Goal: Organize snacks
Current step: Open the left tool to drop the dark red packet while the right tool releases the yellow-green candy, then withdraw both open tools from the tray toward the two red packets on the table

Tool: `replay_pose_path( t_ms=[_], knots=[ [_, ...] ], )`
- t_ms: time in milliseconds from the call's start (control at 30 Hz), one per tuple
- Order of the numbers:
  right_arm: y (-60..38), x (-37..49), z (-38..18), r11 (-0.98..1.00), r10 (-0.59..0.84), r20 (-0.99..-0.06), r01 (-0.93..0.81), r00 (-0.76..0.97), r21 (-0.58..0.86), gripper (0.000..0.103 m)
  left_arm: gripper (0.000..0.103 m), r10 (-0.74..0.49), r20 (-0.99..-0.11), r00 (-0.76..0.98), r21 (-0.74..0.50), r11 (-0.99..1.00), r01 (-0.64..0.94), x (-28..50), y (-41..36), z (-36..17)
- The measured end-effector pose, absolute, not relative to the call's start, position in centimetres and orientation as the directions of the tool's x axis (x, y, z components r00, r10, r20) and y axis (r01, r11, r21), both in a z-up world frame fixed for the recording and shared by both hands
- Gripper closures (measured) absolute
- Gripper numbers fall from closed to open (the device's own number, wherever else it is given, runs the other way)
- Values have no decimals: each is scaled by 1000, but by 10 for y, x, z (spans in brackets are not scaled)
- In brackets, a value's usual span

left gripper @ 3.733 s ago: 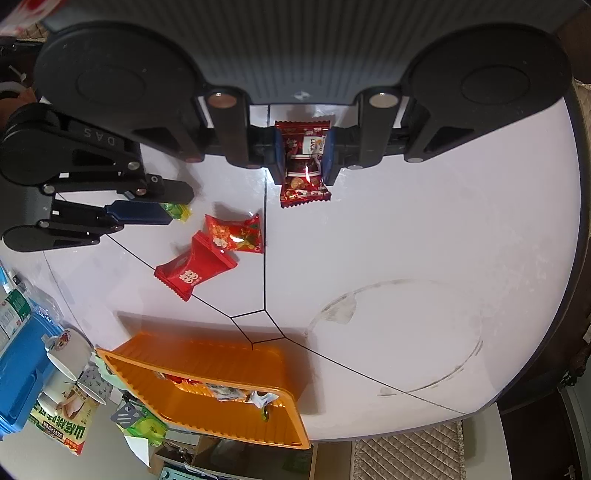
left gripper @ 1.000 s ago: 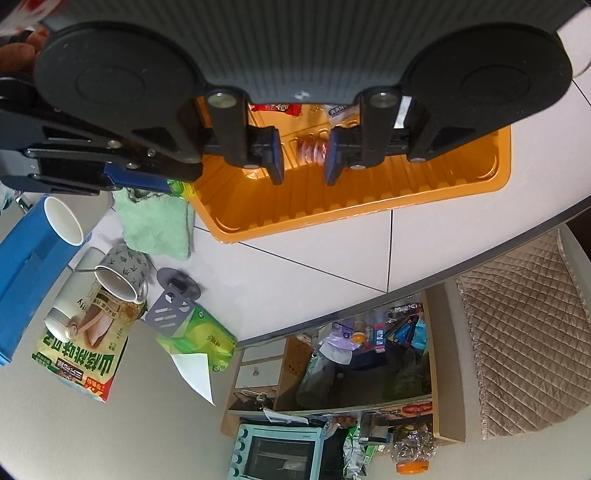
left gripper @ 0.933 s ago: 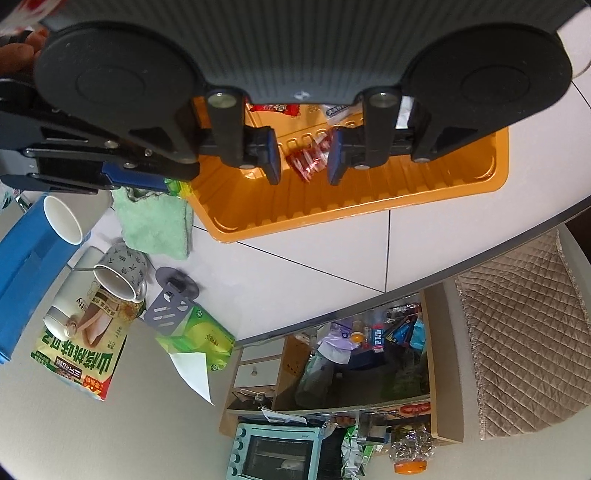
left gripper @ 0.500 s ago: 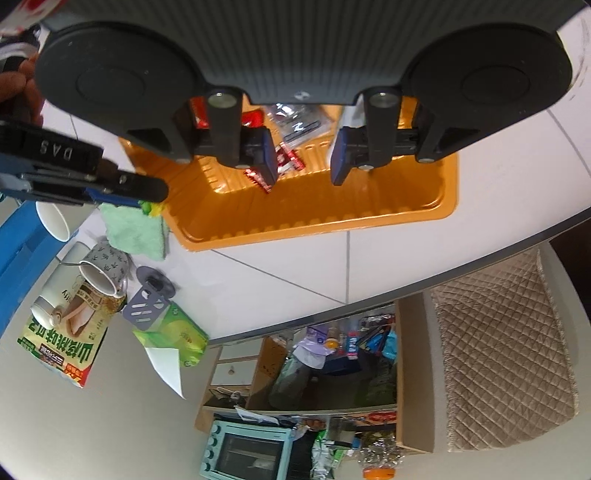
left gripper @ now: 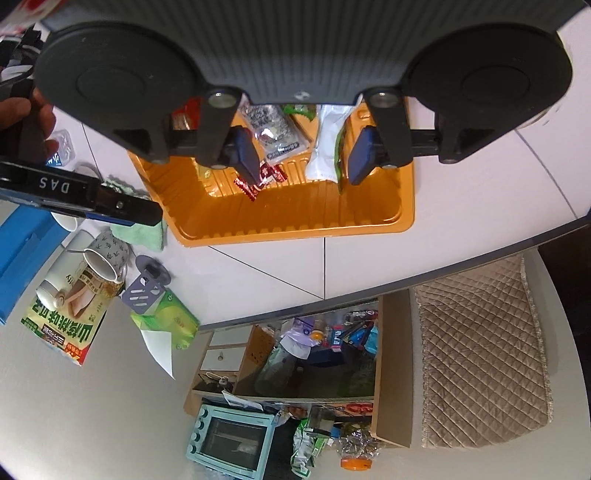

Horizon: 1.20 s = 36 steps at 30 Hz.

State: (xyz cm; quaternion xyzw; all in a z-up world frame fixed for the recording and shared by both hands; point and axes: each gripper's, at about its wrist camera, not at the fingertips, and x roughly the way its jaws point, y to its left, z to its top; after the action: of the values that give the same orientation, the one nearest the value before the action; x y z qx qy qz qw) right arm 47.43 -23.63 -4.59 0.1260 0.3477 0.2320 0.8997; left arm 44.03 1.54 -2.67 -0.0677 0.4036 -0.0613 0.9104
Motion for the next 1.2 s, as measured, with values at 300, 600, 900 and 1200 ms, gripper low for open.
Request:
replay_pose_path(
  t_ms=[300,600,900,1200],
  knots=[
    [-245,431,-33,854,515,-564,-333,645,399,32,48,-159,-711,685,-159,985,64,394,18,-8],
    [-259,368,-26,843,528,-564,-309,635,440,23,42,-127,-707,696,-160,987,17,336,31,6],
    [-261,312,-21,854,515,-596,-316,616,412,21,42,-86,-713,696,-124,992,-4,273,33,9],
    [-252,271,-22,862,505,-633,-315,587,396,21,42,-117,-729,674,-177,984,-20,220,23,-3]
  ],
)
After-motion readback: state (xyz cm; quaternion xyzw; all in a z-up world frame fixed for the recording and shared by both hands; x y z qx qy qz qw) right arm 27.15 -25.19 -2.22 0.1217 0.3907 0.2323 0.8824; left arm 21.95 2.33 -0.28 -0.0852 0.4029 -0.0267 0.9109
